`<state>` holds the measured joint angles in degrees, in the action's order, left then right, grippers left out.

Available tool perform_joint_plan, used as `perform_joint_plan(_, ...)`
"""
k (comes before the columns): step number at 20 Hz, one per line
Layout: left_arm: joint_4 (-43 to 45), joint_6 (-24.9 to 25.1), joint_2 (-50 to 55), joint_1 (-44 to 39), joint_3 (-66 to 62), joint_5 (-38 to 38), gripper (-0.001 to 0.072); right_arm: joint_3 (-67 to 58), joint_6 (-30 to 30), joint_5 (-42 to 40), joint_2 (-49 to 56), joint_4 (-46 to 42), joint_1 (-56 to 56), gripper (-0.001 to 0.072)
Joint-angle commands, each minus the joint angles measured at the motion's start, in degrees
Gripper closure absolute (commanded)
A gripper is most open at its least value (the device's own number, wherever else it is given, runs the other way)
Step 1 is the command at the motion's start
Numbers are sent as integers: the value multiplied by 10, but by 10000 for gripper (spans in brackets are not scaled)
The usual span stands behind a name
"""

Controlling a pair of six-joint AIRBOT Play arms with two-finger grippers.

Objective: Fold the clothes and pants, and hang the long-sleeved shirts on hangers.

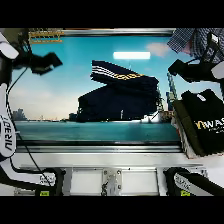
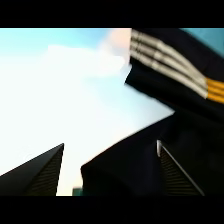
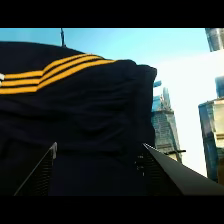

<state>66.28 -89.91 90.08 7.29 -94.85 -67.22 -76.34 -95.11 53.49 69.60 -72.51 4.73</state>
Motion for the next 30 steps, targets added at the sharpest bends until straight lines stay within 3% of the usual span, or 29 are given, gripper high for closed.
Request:
perform_joint_plan(1, 11, 35, -78, 21, 238, -35, 78, 62, 34, 35, -62, -2, -4, 126)
perform_joint_plan(5, 10, 70, -125, -17, 447, 59, 78, 99, 34, 36, -81, 3, -11, 126)
perform_joint_plan(12, -49, 81, -126, -92, 495, 193, 89, 100, 34, 35, -80, 18, -14, 126)
perform_joint_plan(17, -49, 80, -120, -102, 495, 210, 90, 100, 34, 35, -80, 18, -14, 126)
perform_joint_plan(26, -75, 80, -39, -142, 428, 169, 97, 100, 34, 36, -80, 17, -12, 126)
perform_joint_plan(27, -74, 80, -35, -144, 424, 162, 256, 100, 34, 36, -80, 17, -12, 126)
perform_joint_plan(28, -75, 80, -35, -144, 424, 161, 580, 100, 35, 36, -80, 15, -12, 126)
perform_joint_plan(29, -75, 80, -39, -142, 424, 161, 703, 100, 34, 38, -80, 11, -11, 125)
perform_joint_plan(30, -75, 80, -49, -135, 424, 159, 703, 100, 34, 46, -80, 1, -7, 125)
